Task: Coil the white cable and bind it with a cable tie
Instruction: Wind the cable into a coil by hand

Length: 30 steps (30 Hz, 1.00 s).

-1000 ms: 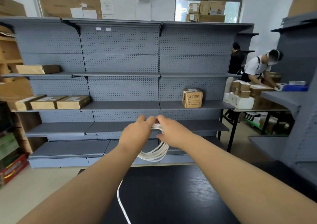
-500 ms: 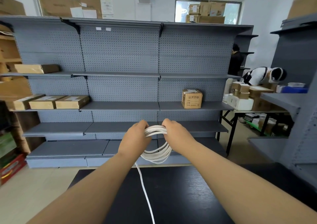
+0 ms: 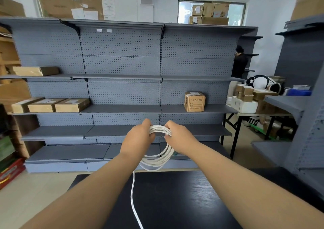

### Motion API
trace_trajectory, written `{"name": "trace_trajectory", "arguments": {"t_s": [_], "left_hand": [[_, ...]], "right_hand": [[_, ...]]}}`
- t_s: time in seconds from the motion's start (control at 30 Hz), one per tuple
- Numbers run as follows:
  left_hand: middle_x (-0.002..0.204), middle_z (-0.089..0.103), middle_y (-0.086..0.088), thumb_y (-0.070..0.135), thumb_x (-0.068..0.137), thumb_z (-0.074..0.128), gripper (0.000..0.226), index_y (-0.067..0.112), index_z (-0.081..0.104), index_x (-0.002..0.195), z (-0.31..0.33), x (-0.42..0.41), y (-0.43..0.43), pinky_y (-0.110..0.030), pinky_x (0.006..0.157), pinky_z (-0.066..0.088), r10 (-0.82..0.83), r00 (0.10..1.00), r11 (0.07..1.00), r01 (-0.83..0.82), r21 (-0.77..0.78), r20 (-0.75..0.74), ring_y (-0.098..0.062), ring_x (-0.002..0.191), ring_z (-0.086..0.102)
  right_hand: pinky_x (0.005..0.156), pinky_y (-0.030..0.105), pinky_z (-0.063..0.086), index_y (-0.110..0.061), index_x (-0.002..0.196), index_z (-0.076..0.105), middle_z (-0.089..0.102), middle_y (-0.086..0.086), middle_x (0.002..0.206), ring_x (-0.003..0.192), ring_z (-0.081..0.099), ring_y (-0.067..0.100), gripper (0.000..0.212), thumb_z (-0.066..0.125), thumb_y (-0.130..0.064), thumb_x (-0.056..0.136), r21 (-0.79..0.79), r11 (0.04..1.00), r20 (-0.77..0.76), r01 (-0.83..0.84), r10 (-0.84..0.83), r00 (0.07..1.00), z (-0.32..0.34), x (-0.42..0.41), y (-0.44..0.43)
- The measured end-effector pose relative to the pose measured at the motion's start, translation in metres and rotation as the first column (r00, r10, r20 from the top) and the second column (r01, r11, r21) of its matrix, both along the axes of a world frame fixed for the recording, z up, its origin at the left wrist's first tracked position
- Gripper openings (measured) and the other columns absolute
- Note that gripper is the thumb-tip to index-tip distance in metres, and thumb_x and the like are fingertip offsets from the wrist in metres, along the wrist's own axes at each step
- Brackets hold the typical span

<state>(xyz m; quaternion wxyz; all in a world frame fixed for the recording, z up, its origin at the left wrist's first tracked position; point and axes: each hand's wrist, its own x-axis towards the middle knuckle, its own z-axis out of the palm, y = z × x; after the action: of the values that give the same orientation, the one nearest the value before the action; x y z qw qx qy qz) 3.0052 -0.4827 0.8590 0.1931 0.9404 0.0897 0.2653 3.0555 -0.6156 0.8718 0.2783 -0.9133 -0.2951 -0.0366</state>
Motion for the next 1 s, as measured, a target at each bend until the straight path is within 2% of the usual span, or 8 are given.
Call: {"name": "trace_trajectory", "arguments": {"t_s": [0.07,0.13,0.3,0.47,0.6,0.77,0.9,1.0], "left_hand": [[0.079,0.051,-0.007,0.021,0.091,0.050,0.016,0.009,0.045,0.100,0.002,0.001,-0.004,-0.035,0.059,0.036,-0.008,0.999,0.996,0.011,0.088,-0.032,-0.030,0.073,0.049],[0.080,0.052,-0.007,0.023,0.090,0.051,0.018,0.009,0.046,0.100,0.002,0.001,-0.007,-0.035,0.060,0.037,-0.011,1.000,0.994,0.014,0.112,-0.025,-0.030,0.073,0.050],[0.082,0.059,-0.001,0.027,0.088,0.057,0.020,0.015,0.052,0.102,-0.003,-0.004,-0.010,-0.032,0.063,0.039,-0.093,0.994,0.995,0.095,-0.028,0.051,-0.025,0.075,0.055],[0.092,0.064,0.001,0.028,0.088,0.060,0.028,0.018,0.053,0.112,-0.004,-0.006,-0.014,-0.028,0.069,0.040,-0.163,0.983,0.986,0.166,-0.036,0.079,-0.020,0.080,0.056],[0.084,0.058,0.007,0.032,0.088,0.059,0.027,0.021,0.053,0.112,-0.004,-0.006,-0.014,-0.028,0.068,0.040,-0.191,0.979,0.979,0.196,-0.053,0.076,-0.015,0.076,0.051],[0.080,0.058,0.008,0.033,0.090,0.057,0.022,0.023,0.055,0.110,-0.002,-0.009,-0.017,-0.025,0.066,0.037,-0.222,0.972,0.969,0.229,-0.088,0.082,-0.013,0.076,0.053],[0.069,0.054,0.016,0.033,0.091,0.055,0.019,0.022,0.056,0.107,-0.003,-0.013,-0.019,-0.021,0.059,0.036,-0.223,0.969,0.965,0.235,-0.116,0.108,-0.002,0.067,0.051],[0.069,0.055,0.011,0.035,0.092,0.054,0.021,0.020,0.056,0.106,-0.002,-0.015,-0.022,-0.026,0.060,0.036,-0.192,0.973,0.971,0.208,-0.122,0.131,-0.011,0.067,0.051]], "right_hand": [[0.063,0.031,0.037,-0.016,0.104,0.048,0.055,0.003,0.088,0.077,0.051,0.023,0.013,0.048,-0.011,0.093,-0.004,1.000,0.035,-0.025,0.025,0.999,0.001,-0.002,-0.001],[0.060,0.032,0.037,-0.016,0.102,0.047,0.055,0.005,0.088,0.075,0.051,0.024,0.011,0.047,-0.010,0.093,-0.012,0.999,0.054,-0.048,0.048,0.997,0.002,-0.003,-0.003],[0.066,0.031,0.040,-0.014,0.108,0.049,0.060,0.009,0.099,0.081,0.053,0.022,0.015,0.048,-0.011,0.094,0.009,0.999,-0.010,-0.032,0.032,0.999,0.004,0.000,-0.014],[0.073,0.034,0.045,-0.015,0.111,0.050,0.058,0.004,0.096,0.086,0.059,0.025,0.018,0.051,-0.013,0.093,0.061,0.998,-0.088,-0.009,0.014,0.996,0.005,0.001,-0.024],[0.074,0.034,0.046,-0.016,0.109,0.051,0.058,0.003,0.096,0.092,0.061,0.025,0.017,0.052,-0.013,0.092,0.057,0.998,-0.098,-0.029,0.034,0.995,0.007,0.002,-0.028],[0.074,0.035,0.048,-0.018,0.106,0.050,0.062,0.005,0.097,0.088,0.063,0.024,0.016,0.052,-0.014,0.092,0.045,0.998,-0.080,-0.044,0.047,0.996,0.008,0.001,-0.035],[0.072,0.034,0.047,-0.019,0.105,0.051,0.063,0.006,0.097,0.087,0.063,0.024,0.015,0.054,-0.015,0.091,0.082,0.995,-0.087,-0.064,0.071,0.994,0.009,-0.002,-0.039],[0.075,0.034,0.046,-0.018,0.110,0.052,0.063,0.004,0.096,0.090,0.061,0.023,0.020,0.055,-0.021,0.091,0.100,0.990,-0.093,-0.101,0.110,0.990,0.011,-0.005,-0.041]]}}
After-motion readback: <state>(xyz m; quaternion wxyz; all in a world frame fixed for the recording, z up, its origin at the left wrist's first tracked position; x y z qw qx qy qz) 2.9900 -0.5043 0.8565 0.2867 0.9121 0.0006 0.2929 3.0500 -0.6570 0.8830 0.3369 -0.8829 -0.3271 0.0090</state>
